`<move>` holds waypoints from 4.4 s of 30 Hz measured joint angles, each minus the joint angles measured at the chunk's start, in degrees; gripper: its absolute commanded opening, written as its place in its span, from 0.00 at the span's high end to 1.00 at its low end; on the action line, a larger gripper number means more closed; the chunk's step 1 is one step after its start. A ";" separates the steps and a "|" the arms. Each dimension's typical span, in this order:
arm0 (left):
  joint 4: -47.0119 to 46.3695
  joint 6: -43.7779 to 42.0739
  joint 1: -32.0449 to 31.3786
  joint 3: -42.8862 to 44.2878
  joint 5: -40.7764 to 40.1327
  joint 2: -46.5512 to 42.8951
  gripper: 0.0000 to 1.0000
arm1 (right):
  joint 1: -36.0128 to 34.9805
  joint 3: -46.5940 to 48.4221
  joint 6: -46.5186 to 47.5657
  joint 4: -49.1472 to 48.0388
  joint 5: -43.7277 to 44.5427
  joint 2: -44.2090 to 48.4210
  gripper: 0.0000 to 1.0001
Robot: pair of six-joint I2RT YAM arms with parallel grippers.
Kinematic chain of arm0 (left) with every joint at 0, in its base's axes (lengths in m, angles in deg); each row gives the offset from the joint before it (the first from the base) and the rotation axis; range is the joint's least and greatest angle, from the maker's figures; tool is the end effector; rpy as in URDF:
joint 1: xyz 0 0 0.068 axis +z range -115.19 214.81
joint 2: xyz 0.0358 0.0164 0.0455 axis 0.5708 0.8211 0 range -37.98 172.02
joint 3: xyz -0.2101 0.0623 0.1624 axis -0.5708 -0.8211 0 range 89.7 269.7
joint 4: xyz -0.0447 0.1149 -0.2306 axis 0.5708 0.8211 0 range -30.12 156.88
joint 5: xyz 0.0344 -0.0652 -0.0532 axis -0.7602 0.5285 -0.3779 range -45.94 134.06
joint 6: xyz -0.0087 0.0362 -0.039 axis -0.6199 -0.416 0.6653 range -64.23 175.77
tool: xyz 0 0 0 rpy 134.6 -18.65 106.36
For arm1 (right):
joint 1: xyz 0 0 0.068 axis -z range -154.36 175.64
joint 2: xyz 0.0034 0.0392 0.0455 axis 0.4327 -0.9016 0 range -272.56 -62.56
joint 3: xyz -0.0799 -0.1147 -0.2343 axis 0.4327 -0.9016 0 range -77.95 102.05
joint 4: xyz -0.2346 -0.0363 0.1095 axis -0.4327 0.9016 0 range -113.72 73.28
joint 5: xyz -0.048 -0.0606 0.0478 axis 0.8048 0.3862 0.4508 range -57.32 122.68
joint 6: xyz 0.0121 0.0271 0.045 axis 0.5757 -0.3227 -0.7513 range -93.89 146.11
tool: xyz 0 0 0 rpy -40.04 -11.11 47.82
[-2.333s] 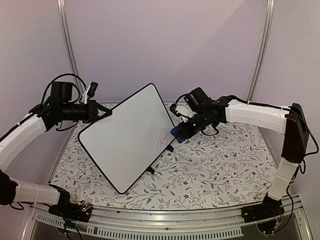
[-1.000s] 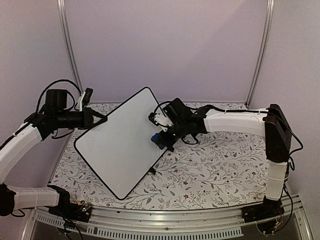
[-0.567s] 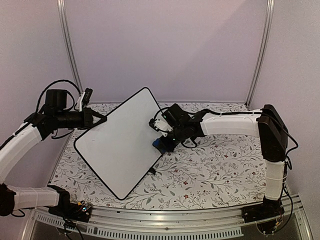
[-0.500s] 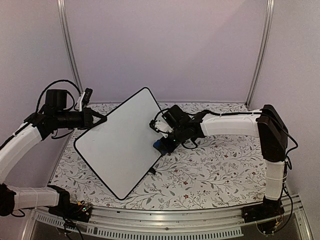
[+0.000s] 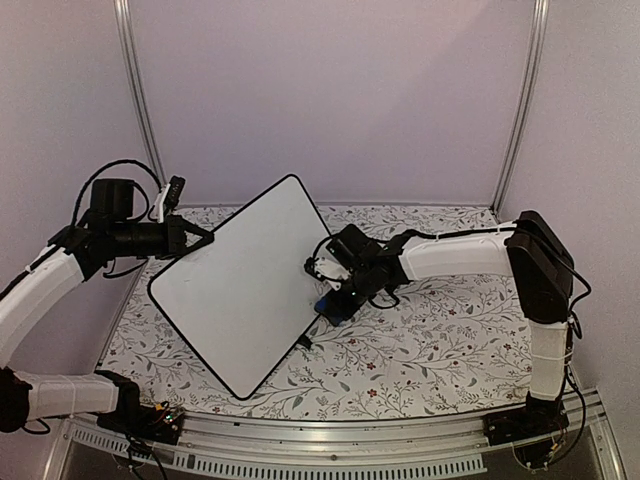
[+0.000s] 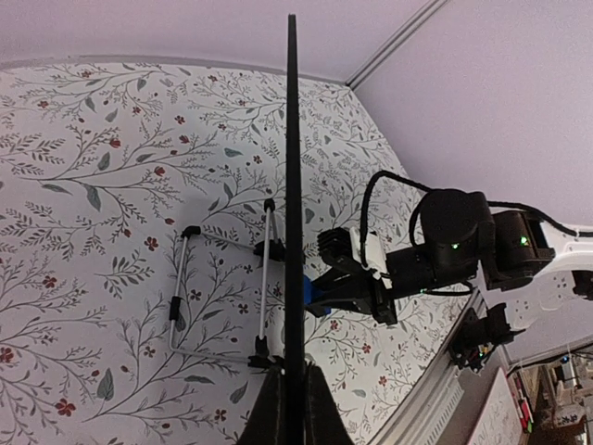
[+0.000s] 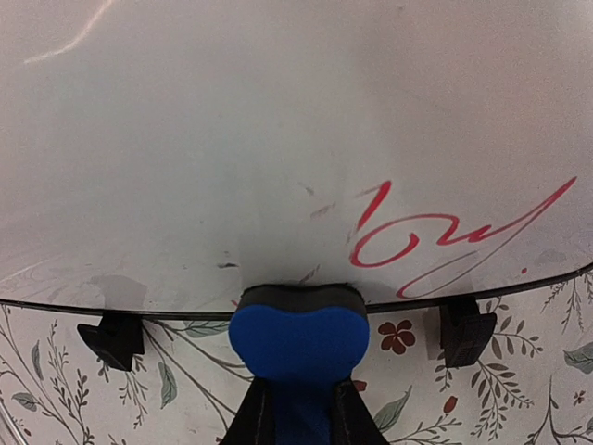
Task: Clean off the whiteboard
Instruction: Erase the whiteboard at the center of the board.
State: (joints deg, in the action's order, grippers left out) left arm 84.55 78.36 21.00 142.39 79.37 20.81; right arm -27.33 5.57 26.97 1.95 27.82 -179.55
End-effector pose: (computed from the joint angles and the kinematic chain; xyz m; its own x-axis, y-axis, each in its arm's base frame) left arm 0.2105 -0.0729 0.3202 -0.7187 -0.1461 -0.6798 0.4343 0.6692 -0.6030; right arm 0.2587 0.3478 0.1697 -0.5046 -0.6936 -0.5141 -0.8293 0.5550 0.0651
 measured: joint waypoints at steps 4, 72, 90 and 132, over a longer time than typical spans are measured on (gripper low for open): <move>-0.39 0.17 0.22 -0.26 0.20 0.00 1.00 | -0.13 -0.02 0.00 0.42 0.00 -0.24 0.91; -2.47 1.68 1.11 -1.60 0.72 -1.60 1.00 | 0.83 9.64 1.55 -0.22 6.97 -1.51 0.91; -2.54 2.45 1.11 -1.75 0.92 -1.64 1.00 | 1.66 3.48 1.64 -1.31 1.53 -1.92 0.91; -3.85 3.52 1.51 -2.38 1.09 -1.03 1.00 | 3.19 11.34 3.08 -0.11 4.00 -2.54 0.91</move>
State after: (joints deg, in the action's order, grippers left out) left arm 80.70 81.88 22.51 140.01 80.46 19.78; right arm -24.14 16.92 30.06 1.84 31.82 -182.09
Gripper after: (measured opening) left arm 0.024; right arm 0.158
